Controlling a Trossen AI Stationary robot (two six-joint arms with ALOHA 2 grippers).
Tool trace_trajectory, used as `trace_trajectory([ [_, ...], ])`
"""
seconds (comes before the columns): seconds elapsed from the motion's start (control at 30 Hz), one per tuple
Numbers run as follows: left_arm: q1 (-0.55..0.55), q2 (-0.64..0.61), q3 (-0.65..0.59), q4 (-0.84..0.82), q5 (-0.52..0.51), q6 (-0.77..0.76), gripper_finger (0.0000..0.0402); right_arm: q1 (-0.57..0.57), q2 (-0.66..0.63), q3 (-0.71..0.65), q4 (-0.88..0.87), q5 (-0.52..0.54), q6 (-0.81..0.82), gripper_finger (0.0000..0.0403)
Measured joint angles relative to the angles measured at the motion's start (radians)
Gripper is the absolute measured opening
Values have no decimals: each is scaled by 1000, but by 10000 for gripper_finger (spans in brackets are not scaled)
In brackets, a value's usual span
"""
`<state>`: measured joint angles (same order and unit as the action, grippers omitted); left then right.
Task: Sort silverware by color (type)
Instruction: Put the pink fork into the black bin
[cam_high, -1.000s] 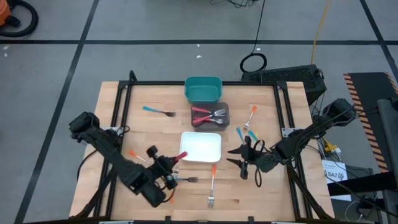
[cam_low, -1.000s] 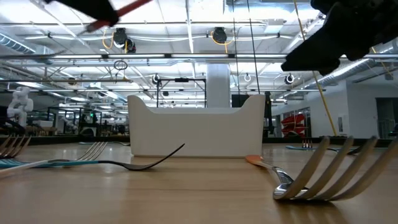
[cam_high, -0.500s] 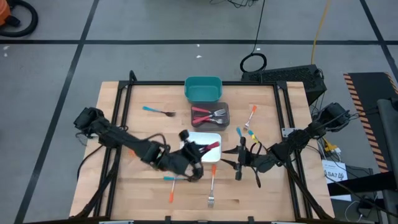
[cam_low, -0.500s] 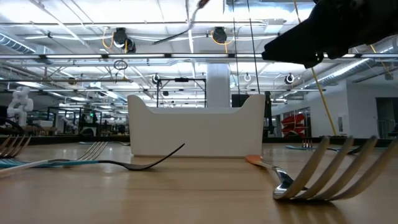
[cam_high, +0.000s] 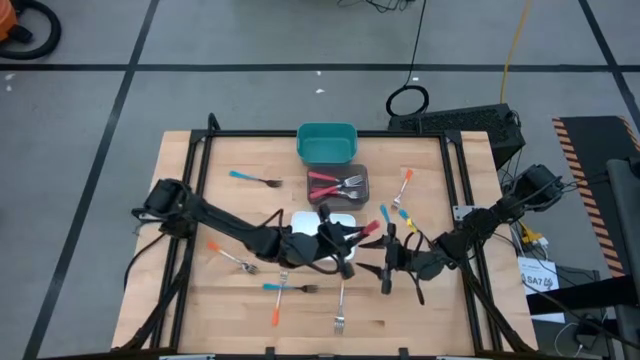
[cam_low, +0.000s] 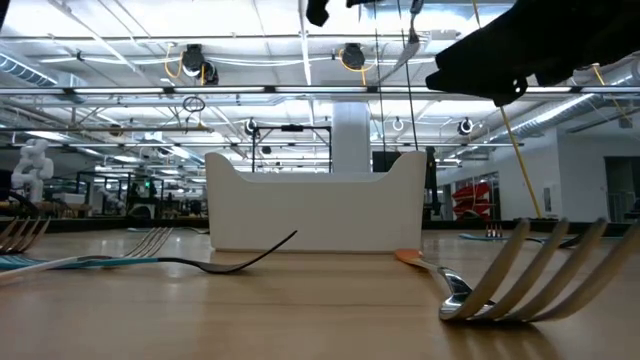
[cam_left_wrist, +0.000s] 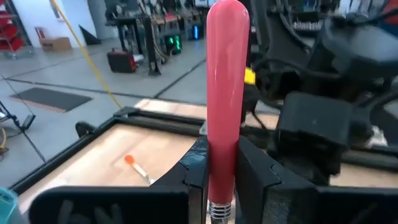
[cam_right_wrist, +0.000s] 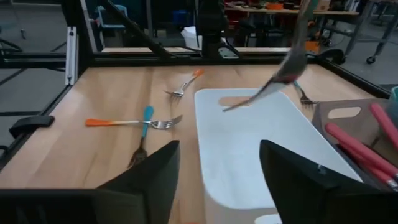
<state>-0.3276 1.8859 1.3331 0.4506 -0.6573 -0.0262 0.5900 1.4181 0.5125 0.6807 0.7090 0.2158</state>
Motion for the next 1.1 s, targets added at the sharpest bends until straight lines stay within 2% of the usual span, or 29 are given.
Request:
trace_trajectory([
  [0.2, -5, 1, 0, 31, -16, -11, 48, 0, 0, 0, 3, 112, 63, 247],
  [0.83, -7, 100, 0, 190, -51, -38, 48, -30, 8, 0, 57, 101, 69, 242],
  [0.97, -8, 102, 0, 195, -51, -34, 48, -39, 8, 0, 55, 101, 73, 219],
  [1.1, -9, 101, 0, 198, -53, -19, 48, -39, 8, 0, 37, 101, 86, 159],
])
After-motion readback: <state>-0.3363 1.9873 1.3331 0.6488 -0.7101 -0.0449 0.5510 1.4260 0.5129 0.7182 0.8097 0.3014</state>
